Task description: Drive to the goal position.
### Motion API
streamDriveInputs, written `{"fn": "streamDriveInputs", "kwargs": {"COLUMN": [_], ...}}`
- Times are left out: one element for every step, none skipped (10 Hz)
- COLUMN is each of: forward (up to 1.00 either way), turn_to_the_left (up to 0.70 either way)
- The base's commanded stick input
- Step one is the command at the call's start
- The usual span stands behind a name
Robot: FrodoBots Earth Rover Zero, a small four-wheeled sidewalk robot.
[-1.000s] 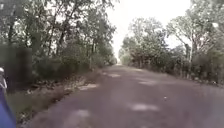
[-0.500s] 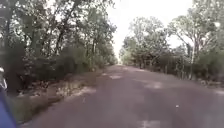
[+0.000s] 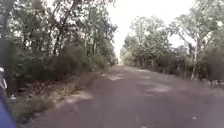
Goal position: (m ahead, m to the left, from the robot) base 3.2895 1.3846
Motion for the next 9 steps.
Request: {"fn": "streamDriveInputs", "kwargs": {"forward": [0.70,0.70,0.70,0.70,0.70,0.70,0.70,0.70,0.70], "turn_to_the_left": [-0.27,-0.22,-0.09,-0.06,-0.04,-0.03,-0.03,-0.03,-0.03]}}
